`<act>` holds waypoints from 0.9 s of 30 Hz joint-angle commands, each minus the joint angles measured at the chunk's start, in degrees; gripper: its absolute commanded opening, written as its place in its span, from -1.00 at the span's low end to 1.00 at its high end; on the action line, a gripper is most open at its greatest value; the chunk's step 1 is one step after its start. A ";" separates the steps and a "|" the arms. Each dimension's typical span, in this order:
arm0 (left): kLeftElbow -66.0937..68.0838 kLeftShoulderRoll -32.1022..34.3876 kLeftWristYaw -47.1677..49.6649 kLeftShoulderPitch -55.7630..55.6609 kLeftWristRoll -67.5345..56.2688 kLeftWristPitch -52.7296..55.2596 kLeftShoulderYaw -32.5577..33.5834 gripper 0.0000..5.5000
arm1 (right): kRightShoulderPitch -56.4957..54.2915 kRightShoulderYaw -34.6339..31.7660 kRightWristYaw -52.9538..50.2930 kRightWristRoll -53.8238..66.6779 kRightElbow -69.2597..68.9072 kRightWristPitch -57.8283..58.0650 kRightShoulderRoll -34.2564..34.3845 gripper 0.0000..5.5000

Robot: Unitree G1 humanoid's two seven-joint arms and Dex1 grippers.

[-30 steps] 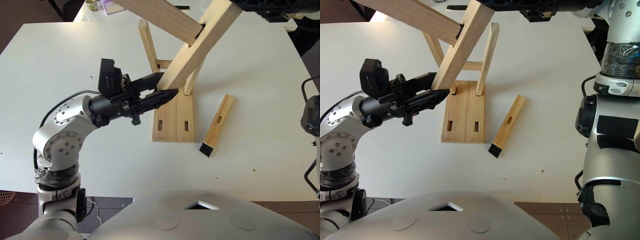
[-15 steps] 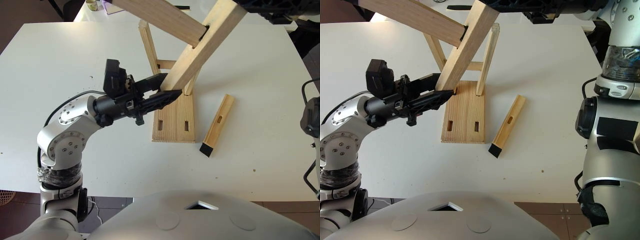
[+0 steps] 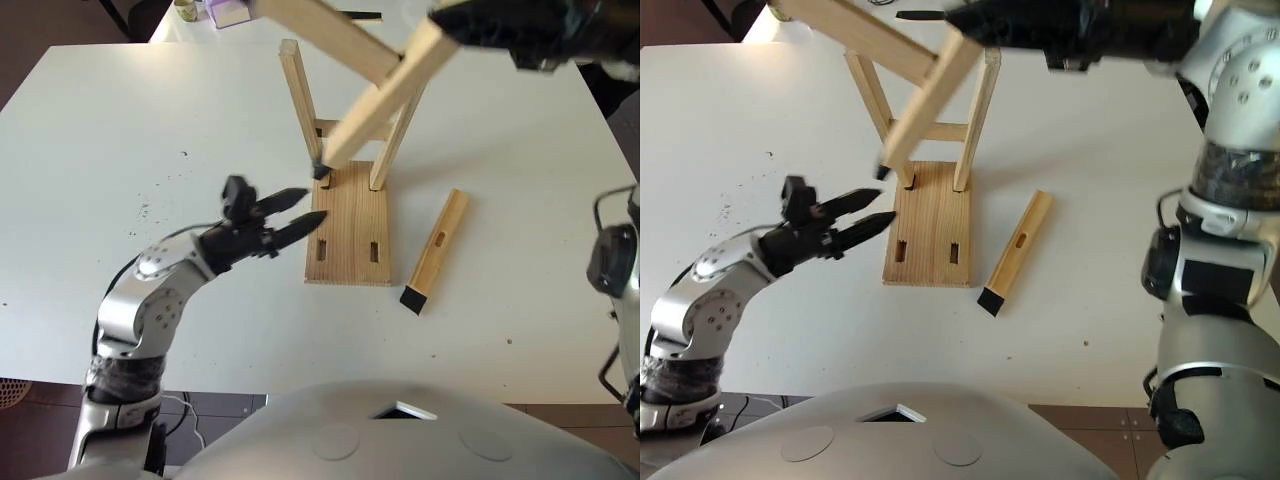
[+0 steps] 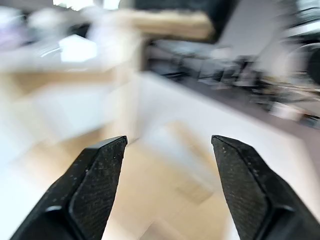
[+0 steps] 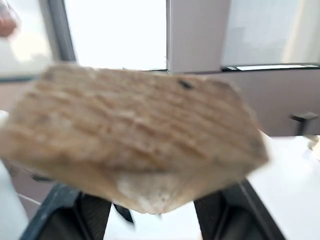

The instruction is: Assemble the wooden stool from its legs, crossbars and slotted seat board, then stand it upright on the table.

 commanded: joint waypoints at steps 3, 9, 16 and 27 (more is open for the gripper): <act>-1.62 -11.26 21.48 4.39 0.28 -2.40 12.55 0.14 | 18.43 -1.31 -3.31 -3.47 -16.07 -6.28 -3.87 -0.27; -3.10 -20.97 40.49 -8.10 -4.35 -1.84 16.63 0.14 | 24.93 1.13 -1.60 -5.08 -17.38 -9.66 -6.09 -0.27; -1.96 -23.42 45.81 -10.28 -2.82 -3.57 17.11 0.14 | 24.47 2.51 1.14 -4.29 -15.64 -10.64 -7.35 -0.27; -1.92 -24.22 45.73 -9.86 -1.48 -4.45 16.14 0.14 | 26.23 3.04 3.01 -1.77 -18.38 -10.18 -9.45 -0.27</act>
